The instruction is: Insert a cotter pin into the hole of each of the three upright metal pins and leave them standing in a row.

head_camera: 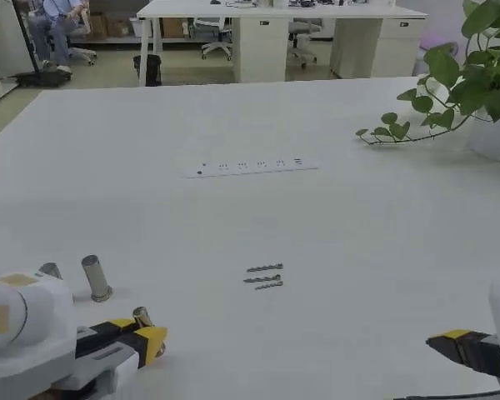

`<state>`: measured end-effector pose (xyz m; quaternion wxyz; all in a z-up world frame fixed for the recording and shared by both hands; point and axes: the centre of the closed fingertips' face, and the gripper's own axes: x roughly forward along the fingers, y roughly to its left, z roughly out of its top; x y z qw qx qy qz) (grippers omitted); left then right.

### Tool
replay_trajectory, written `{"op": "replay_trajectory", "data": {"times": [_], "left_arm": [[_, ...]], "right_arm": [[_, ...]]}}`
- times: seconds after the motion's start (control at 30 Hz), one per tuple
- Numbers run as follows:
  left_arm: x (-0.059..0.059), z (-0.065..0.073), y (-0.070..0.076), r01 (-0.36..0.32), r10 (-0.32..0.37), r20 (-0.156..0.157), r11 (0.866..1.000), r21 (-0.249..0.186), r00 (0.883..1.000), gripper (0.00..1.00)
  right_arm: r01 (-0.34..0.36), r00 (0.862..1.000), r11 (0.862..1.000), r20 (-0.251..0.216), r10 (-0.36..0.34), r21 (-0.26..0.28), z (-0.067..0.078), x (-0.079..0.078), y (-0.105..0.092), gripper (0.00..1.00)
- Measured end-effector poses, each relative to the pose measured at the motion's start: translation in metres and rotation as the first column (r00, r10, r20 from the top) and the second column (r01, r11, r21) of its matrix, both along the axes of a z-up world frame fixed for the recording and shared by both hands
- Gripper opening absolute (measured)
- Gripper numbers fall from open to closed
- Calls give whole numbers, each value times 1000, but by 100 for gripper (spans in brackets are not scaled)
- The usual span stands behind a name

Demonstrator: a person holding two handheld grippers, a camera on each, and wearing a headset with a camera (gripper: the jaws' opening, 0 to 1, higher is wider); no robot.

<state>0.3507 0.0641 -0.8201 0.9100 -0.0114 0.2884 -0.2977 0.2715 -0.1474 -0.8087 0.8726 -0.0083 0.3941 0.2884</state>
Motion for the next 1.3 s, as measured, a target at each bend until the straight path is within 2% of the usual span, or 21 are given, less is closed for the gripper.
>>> {"op": "replay_trajectory", "data": {"times": [0.17,0.33,1.2,1.3], "left_arm": [[-3,-2,-6,25,-25,9,1000,19,1000,7],[-3,-7,-9,46,-48,28,997,58,998,7],[-7,-20,-12,72,-73,10,994,79,997,7],[-7,-19,-12,71,-71,11,995,70,997,7]], "right_arm": [[-5,1000,1000,-5,5,-3,-2,-1,1,94],[-8,1000,1000,-12,8,-1,-4,-3,3,94],[-21,999,1000,-29,20,-8,-8,-5,2,94],[-22,999,1000,-30,21,-11,-9,-6,2,94]]}}
